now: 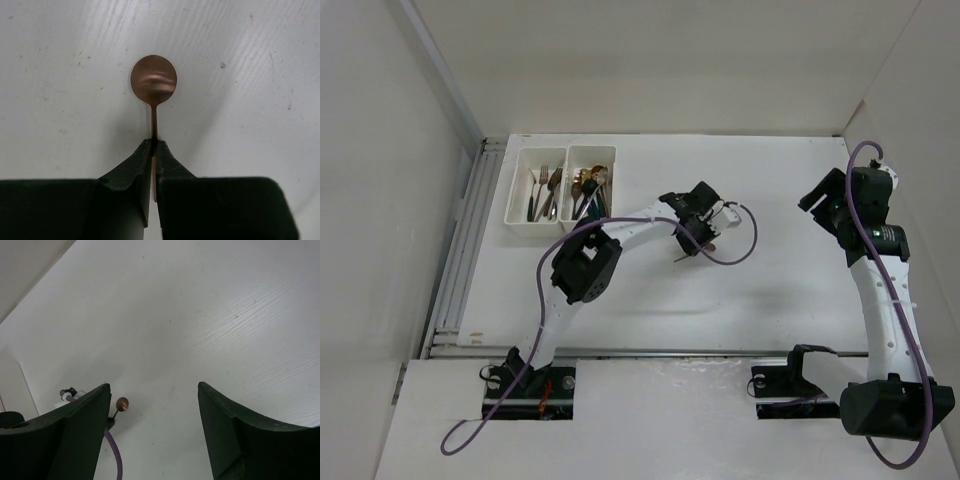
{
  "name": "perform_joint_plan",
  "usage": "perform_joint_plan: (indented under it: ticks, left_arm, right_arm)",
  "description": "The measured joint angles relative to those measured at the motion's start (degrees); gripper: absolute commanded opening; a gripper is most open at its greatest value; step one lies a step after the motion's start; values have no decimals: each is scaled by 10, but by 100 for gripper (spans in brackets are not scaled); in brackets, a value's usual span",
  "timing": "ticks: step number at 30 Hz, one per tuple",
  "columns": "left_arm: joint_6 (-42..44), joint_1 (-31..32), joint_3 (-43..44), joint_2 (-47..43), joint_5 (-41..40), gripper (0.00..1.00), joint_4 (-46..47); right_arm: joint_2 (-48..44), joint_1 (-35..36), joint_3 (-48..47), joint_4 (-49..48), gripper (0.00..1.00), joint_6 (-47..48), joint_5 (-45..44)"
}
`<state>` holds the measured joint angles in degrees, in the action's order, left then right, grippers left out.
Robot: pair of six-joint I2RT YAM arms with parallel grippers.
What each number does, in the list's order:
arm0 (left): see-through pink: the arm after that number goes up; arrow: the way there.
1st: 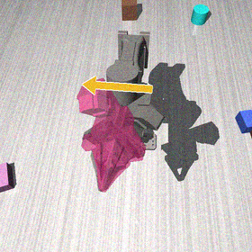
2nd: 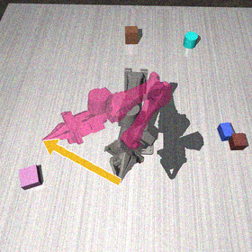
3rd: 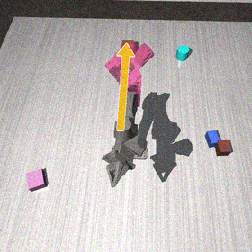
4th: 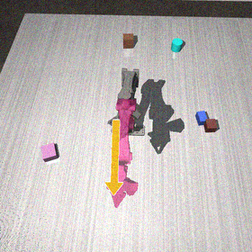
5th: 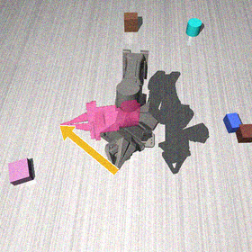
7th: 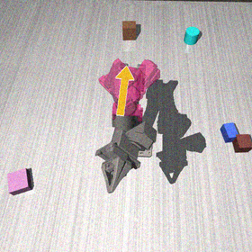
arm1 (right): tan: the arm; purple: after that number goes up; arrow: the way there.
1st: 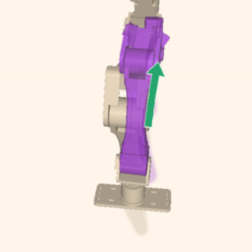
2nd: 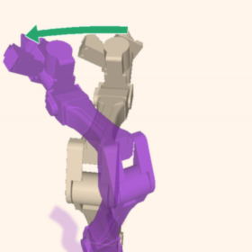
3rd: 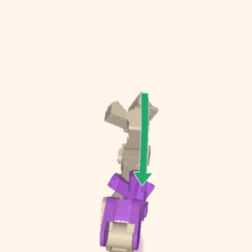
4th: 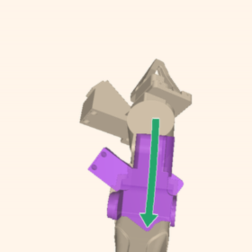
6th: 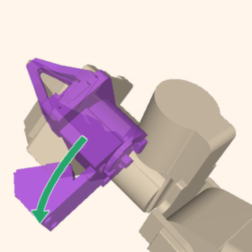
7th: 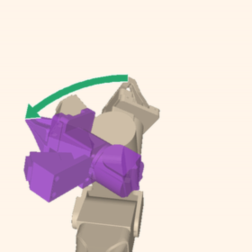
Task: Sort the eating utensils into containers
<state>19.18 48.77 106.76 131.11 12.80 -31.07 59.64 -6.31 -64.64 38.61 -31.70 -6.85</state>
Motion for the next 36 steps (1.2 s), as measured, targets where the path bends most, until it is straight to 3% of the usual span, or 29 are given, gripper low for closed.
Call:
perform_joint_plan:
  ticks: [5, 12, 19, 25, 27, 30, 36]
  left_arm:
    - [-45, -50, 18, 1, 42, 0, -14]
    - [-94, -184, 58, -59, 25, 0, 0]
    - [-153, -252, 83, -176, -162, 0, 56]
    - [-184, -261, -4, -192, -243, 0, 85]
    - [-189, -262, -23, -167, -263, 35, 78]
    - [-198, -266, -28, -124, -279, 100, 63]
    - [-211, -280, 11, -116, -350, 100, 57]
  right_arm:
    - [0, 0, 0, 0, 75, 0, -1]
    - [0, 0, 0, 0, 75, 0, -2]
    - [12, 0, 0, -1, 75, 0, -2]
    - [17, 0, 0, -1, 75, 0, -2]
    - [17, 0, 0, -1, 75, 0, -2]
    - [17, 0, -1, -1, 75, 0, -2]
    - [17, 0, -2, -1, 77, 4, -5]
